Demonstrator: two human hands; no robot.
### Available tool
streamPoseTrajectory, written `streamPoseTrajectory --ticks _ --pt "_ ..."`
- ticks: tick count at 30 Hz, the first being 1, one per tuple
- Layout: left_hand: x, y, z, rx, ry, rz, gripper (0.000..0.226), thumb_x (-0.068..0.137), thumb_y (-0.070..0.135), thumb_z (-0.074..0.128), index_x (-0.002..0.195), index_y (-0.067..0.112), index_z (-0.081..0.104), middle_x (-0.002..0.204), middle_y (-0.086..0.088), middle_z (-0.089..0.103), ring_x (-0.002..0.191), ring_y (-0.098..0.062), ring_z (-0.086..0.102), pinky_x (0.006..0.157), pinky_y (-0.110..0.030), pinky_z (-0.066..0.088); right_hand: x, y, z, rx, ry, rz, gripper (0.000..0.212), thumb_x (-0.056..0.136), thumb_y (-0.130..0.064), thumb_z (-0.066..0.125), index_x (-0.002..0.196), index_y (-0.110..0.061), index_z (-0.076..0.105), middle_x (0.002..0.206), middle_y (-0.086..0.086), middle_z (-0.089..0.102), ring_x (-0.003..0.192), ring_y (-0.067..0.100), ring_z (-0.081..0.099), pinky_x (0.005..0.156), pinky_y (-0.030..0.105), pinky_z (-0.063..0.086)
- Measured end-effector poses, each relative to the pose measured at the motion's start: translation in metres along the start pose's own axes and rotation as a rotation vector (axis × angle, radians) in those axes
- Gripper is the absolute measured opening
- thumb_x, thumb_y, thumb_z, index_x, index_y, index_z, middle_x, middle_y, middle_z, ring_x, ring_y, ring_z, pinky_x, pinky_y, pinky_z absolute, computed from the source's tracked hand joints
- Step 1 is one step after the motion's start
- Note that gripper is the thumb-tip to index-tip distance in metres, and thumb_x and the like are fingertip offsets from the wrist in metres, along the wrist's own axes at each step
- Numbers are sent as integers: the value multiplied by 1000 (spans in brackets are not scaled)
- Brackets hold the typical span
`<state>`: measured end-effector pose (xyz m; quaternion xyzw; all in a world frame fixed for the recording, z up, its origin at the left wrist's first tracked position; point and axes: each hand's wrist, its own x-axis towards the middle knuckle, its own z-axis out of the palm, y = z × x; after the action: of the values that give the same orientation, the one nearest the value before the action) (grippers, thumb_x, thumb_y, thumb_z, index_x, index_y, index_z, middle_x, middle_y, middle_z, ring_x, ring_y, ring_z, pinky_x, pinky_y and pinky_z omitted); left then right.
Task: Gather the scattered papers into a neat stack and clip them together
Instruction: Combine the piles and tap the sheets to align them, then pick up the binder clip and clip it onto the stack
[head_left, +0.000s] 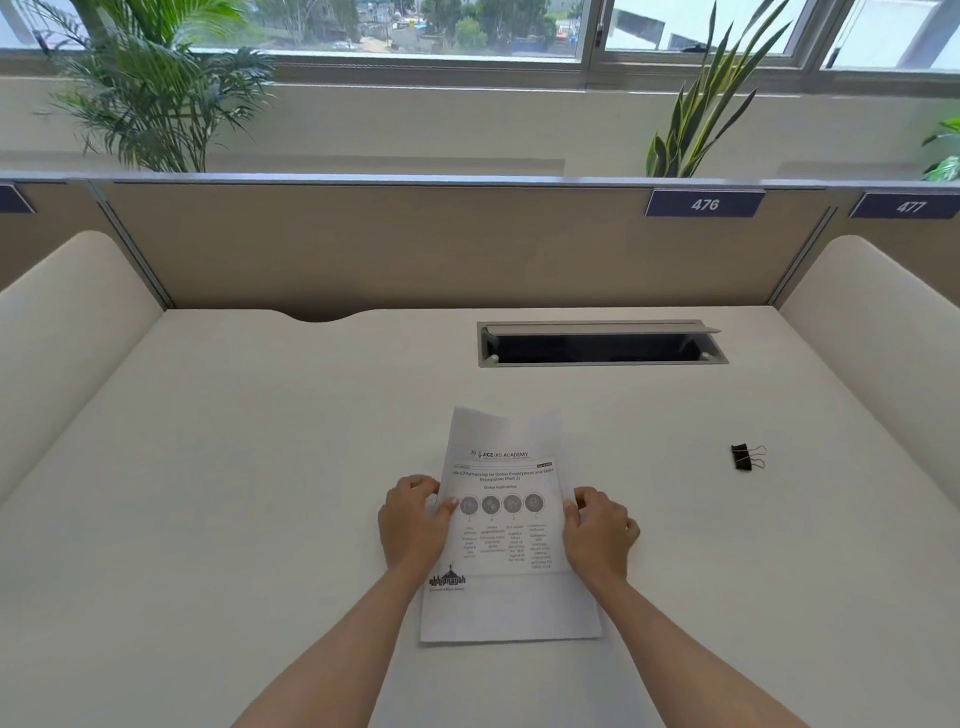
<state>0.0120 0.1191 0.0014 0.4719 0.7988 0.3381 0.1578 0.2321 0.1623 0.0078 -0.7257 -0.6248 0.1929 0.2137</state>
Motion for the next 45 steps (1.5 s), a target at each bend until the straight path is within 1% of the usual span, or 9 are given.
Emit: streamPoseTrajectory --ticks 3,6,15,23,28,34,36,39,45 --pt "0 -9 4 -9 -4 14 22 79 35 73 94 19 68 120 4 60 117 -19 53 110 -42 27 2 6 4 -82 -20 -20 20 93 -29 51 108 -21 61 111 -2 61 115 24 46 99 40 24" --pt "0 -15 7 -41 -10 -7 22 80 36 73 94 19 67 124 4 59 129 -19 45 117 -46 14 2 9 5 -148 -4 -52 20 93 -33 51 108 -23 61 112 -3 61 114 24 47 94 40 26" --pt "-2 -23 12 20 4 37 24 83 40 69 98 22 66 130 9 56 138 -19 35 119 -44 10 22 31 -10 -72 31 -39 19 90 -35 56 106 -26 60 115 -7 58 114 22 45 94 40 28" --pt "0 -30 16 90 10 74 35 84 43 67 110 20 64 128 8 57 138 -20 36 119 -45 11 81 58 -51 -18 126 9 33 87 -16 58 119 -18 59 127 7 55 124 31 40 99 45 35" --pt "1 -33 21 124 24 87 35 83 43 68 109 20 65 123 6 60 133 -22 41 118 -46 15 113 80 -85 -112 186 141 57 80 5 51 133 -15 49 143 15 39 129 36 33 97 47 42" --pt "1 -35 23 141 42 104 34 82 44 68 103 17 65 115 2 63 125 -24 48 115 -47 20 136 110 -112 -114 212 269 61 85 4 50 142 -16 38 154 19 19 141 35 20 108 48 35" --pt "1 -34 23 145 49 115 38 80 47 63 101 16 65 113 1 64 123 -25 49 113 -46 22 143 117 -117 -106 183 311 60 89 -1 50 144 -17 34 152 19 25 136 38 29 104 48 38" --pt "0 -35 22 143 45 120 40 79 49 59 101 16 65 112 1 64 122 -25 49 113 -46 23 150 124 -123 -64 180 394 50 94 -14 50 142 -17 36 133 21 47 118 42 48 91 48 43" --pt "0 -33 22 125 30 119 37 80 48 59 101 17 63 109 2 63 122 -25 49 113 -44 23 163 129 -127 5 251 480 34 95 -22 52 125 -7 54 123 23 59 112 43 55 90 44 45"
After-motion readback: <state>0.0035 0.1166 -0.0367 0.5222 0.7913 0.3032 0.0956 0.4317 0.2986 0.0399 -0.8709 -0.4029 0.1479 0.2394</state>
